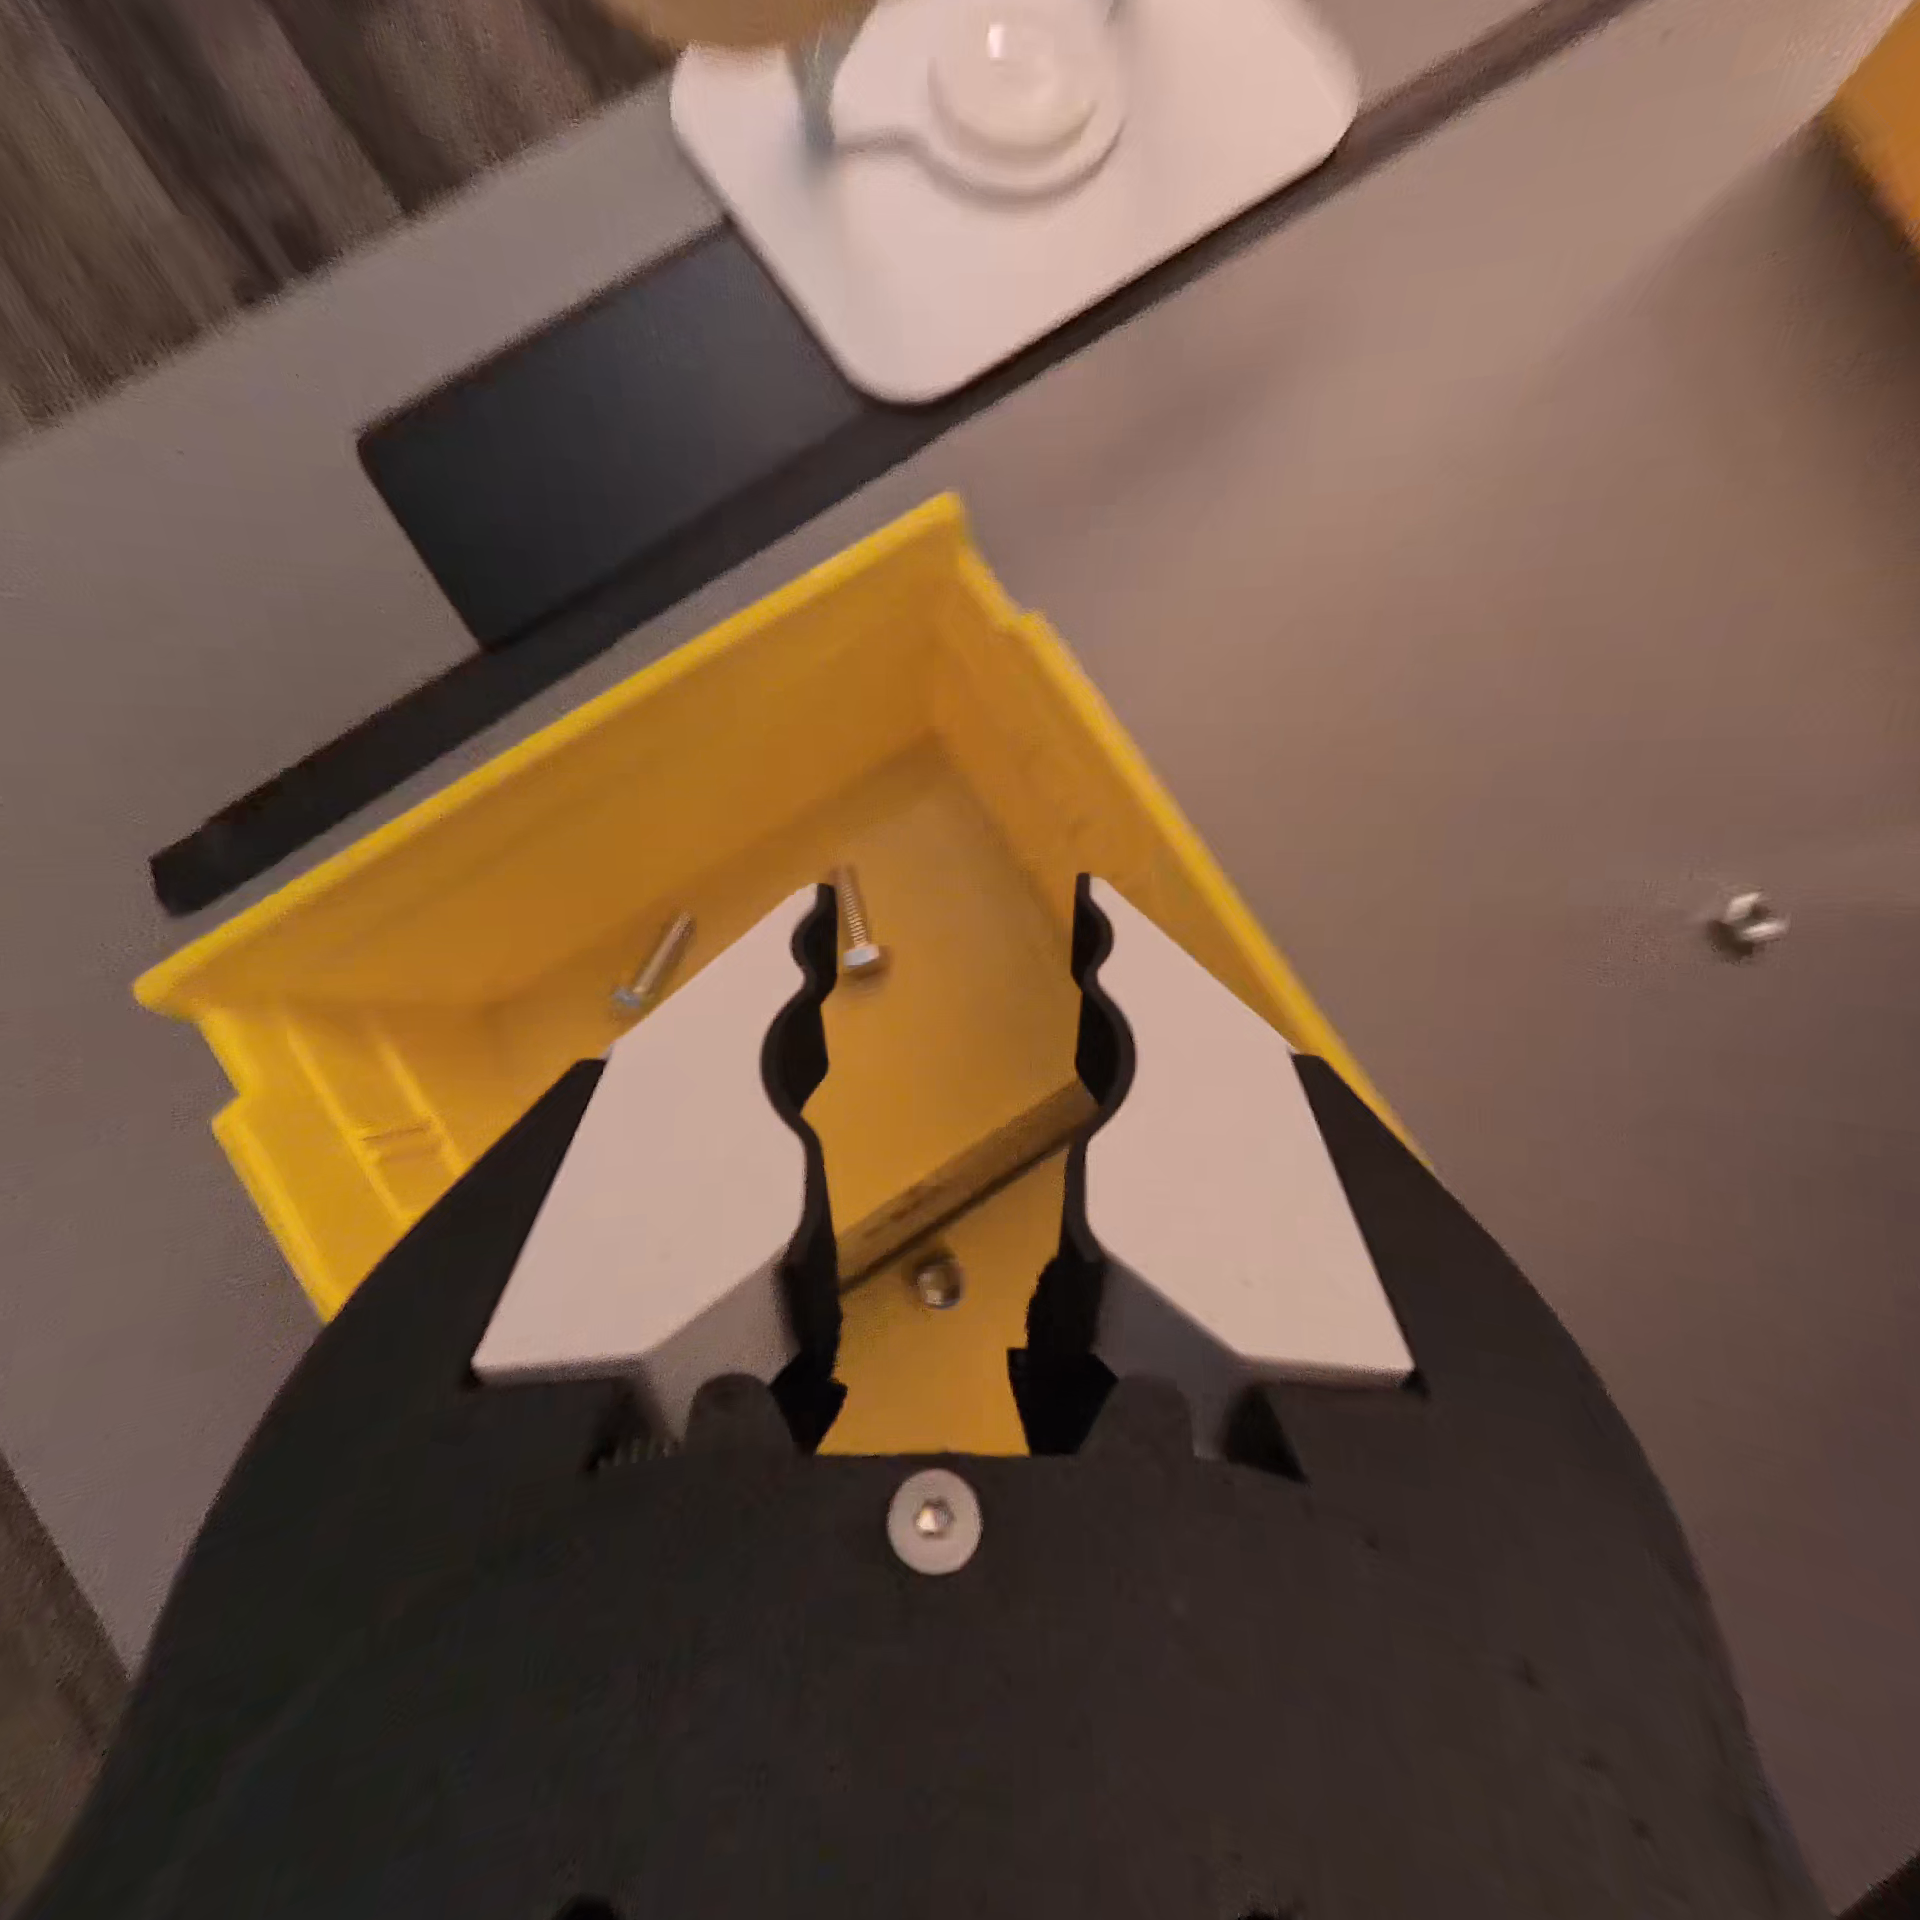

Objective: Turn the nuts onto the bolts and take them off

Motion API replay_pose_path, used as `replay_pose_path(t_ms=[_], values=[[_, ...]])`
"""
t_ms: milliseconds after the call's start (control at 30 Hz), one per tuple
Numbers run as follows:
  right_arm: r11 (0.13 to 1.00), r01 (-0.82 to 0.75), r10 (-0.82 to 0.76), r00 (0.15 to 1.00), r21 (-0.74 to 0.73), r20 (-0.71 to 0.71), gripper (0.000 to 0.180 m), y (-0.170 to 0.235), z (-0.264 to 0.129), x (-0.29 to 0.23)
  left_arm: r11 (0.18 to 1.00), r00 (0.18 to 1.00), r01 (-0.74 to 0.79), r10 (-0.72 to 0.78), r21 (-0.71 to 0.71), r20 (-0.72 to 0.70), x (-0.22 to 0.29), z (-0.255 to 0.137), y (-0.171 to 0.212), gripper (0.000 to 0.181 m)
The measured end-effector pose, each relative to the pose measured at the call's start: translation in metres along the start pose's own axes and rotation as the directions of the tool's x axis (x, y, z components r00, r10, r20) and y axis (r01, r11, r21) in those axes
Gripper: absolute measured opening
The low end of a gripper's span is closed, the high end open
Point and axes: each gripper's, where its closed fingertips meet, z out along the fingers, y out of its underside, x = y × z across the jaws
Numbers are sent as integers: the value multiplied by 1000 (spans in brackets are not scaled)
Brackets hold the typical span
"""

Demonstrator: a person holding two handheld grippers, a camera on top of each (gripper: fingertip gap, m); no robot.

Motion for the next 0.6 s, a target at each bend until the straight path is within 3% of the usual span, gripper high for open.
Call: replay_pose_path(t_ms=[200,467,567,600], values=[[997,50,-52,998,-53,-34,80,10,-2,6,959,995,-96,92,-267,-27,-30,65,47,42],[998,34,-36,998,-59,-44,80,15,-5,13,875,987,-161,152,-456,-56,-36,94,82,43],[997,37,-40,998,-61,-41,80,15,-5,12,891,988,-154,131,-426,-83,-32,96,79,18],[997,39,-41,998,-63,-40,80,16,-4,12,892,987,-160,136,-424,-86,-32,96,79,17]])
